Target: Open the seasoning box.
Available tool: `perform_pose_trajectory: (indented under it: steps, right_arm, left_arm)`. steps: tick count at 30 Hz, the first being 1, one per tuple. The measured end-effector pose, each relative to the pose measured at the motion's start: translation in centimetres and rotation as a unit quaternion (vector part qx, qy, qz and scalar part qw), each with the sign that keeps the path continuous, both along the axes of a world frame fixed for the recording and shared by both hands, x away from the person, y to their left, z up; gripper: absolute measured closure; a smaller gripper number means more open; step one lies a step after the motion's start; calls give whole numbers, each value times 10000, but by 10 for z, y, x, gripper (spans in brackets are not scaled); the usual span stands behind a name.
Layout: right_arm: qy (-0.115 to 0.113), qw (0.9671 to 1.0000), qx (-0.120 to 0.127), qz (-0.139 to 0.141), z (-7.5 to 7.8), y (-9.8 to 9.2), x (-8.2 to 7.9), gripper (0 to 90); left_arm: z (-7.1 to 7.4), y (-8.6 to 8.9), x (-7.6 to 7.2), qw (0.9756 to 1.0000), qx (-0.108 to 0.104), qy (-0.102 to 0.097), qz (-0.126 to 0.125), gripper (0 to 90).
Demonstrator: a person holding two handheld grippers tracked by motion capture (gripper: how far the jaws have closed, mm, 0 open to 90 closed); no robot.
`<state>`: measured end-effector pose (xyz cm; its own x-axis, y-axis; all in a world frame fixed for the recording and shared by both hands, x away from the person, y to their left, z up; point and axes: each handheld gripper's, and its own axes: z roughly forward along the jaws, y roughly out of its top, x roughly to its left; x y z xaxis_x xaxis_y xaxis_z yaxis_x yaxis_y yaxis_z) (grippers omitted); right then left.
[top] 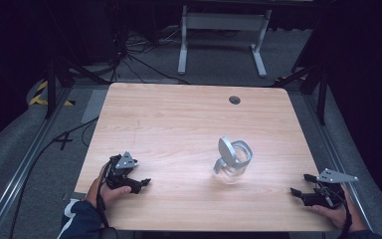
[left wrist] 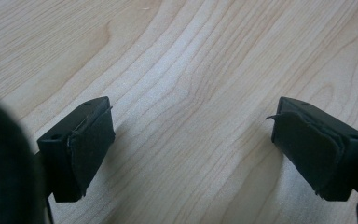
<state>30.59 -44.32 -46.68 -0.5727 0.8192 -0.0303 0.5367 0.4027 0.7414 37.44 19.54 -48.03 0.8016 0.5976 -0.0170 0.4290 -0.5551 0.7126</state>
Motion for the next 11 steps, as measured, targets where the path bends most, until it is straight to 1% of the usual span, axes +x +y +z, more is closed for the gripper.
perform_pose_trajectory:
  steps: [1, 2, 3, 6, 11]
  right_arm:
    - [3, 10000, 1, 2, 0, 0, 0, 178]
    - [3, 10000, -4, 3, 0, 0, 0, 179]
    - [4, 10000, 5, 0, 0, 0, 0, 179]
    - [2, 10000, 3, 1, 0, 0, 0, 179]
    - [12, 10000, 7, 4, 0, 0, 1, 177]
  left_arm:
    - [0, 0, 0, 10000, 7, -21, -6, 129]
    - [0, 0, 0, 10000, -20, -2, 24, 126]
    - [1, 0, 1, 10000, 39, 34, 9, 124]
    - [0, -1, 2, 10000, 22, -7, 3, 117]
    - [0, -1, 1, 10000, 11, 0, 63, 117]
